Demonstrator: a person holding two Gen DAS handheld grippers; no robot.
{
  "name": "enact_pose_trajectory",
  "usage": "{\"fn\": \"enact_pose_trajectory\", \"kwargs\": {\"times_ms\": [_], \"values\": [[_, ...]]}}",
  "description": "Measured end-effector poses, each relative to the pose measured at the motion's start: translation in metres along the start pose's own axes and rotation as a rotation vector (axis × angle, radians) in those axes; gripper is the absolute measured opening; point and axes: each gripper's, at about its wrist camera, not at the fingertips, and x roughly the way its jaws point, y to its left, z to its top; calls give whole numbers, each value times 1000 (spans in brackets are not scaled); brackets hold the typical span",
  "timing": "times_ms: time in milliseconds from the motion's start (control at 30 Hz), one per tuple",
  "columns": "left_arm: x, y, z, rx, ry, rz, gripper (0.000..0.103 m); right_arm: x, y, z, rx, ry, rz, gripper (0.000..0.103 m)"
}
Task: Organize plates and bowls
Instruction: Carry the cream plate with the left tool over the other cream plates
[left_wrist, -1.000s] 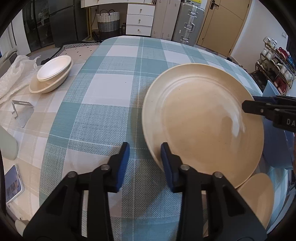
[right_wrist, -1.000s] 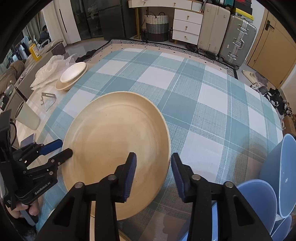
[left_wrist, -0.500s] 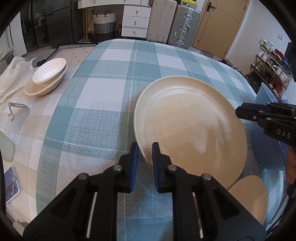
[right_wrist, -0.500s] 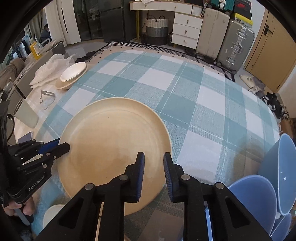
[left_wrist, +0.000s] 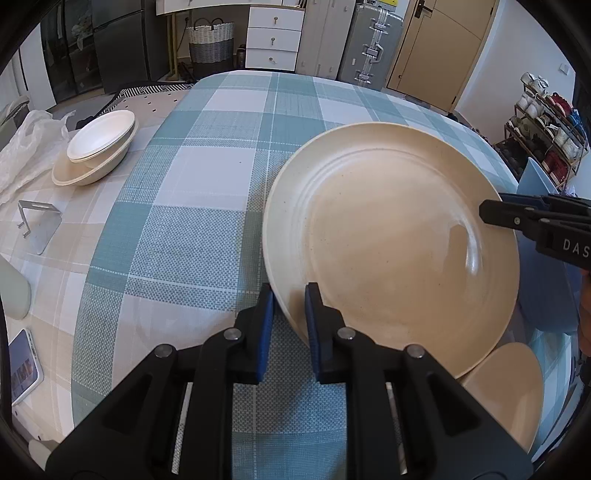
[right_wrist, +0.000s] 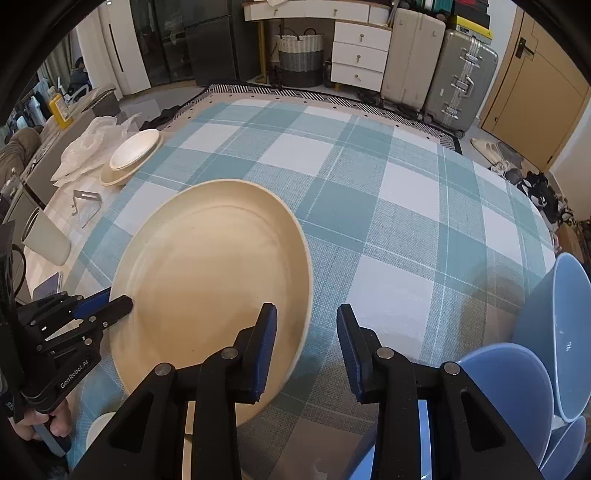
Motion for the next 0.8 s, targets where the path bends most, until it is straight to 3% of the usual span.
{"fn": "enact_pose_trajectory", "kwargs": {"times_ms": [100,167,467,800], "values": [[-1,-1,0,10,-4,5,14,0,9,-1,-36,3,12,24],[-1,-2,-1,16,-9,3,15,2,12,-2,-45,4,-15,24],[-2,3,-2,8,-12,-21,15,4,10,-1,-25,25,9,24],[-3,4,-3,-10,-22,-30,14,1,17,-5,-62,-16,-26,24]]}}
